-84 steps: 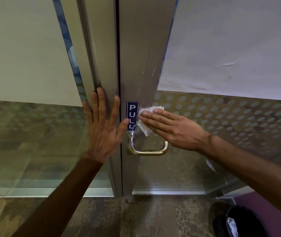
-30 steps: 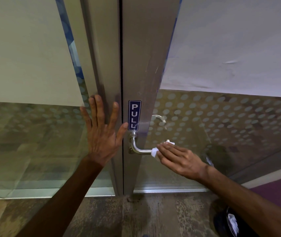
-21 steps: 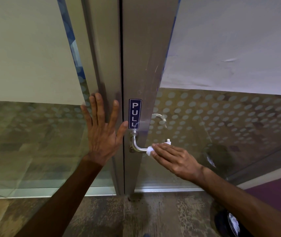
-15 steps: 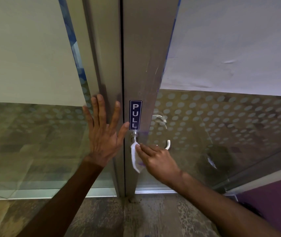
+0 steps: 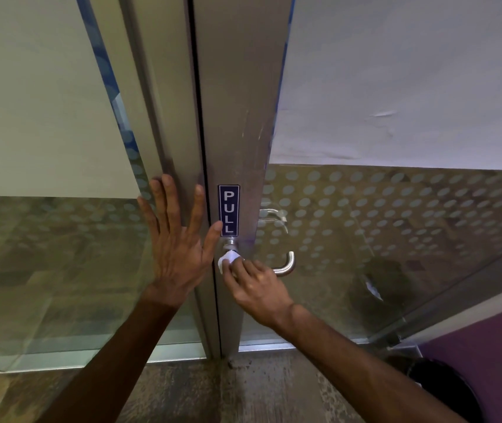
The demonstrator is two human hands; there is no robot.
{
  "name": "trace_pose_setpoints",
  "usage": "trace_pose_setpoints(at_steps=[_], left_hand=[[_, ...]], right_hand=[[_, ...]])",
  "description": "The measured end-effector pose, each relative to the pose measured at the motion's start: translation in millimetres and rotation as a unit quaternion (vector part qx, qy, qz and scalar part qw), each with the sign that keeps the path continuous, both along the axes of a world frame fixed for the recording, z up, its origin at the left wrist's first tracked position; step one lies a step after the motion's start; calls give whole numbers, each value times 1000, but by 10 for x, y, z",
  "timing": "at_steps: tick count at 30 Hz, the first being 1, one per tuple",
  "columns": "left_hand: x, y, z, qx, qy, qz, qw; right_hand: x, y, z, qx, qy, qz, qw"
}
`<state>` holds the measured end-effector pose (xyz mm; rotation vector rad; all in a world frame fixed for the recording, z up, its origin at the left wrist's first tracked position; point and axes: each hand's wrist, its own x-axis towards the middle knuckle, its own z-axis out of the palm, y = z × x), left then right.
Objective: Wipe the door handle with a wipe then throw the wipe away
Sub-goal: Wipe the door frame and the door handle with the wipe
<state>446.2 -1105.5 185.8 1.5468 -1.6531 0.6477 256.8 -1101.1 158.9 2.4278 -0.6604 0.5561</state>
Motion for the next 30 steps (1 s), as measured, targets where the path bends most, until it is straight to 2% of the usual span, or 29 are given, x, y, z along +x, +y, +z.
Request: trace_pose_setpoints(at_steps=[5,9,15,20,25,26,30], left_hand=[[10,-17,-10,3,-4,4,1000],[29,-31,-26,0,-7,8,1000],[28,-41,-49,-5,1,5,1000],[33,-37,-42,-5,-1,4,1000],[21,-27,-38,-5,2,0,1000],[17,-27,-34,-5,2,1,1000],[-4,-15,-19,-3,5,1,1000]], right_hand=[[-352,-89,-36,-21,13,96,995],[-661,-140,-90,-13,-3,120,993],[-1002,-108,-165,42,-85,66,993],[-917,33,-226,178,-211,-16,961],[-815,125,-102,283,-347,-83,890],[-779,144,-85,313,-389,-114,859],[-627,104,-28,448,-556,-197,672]])
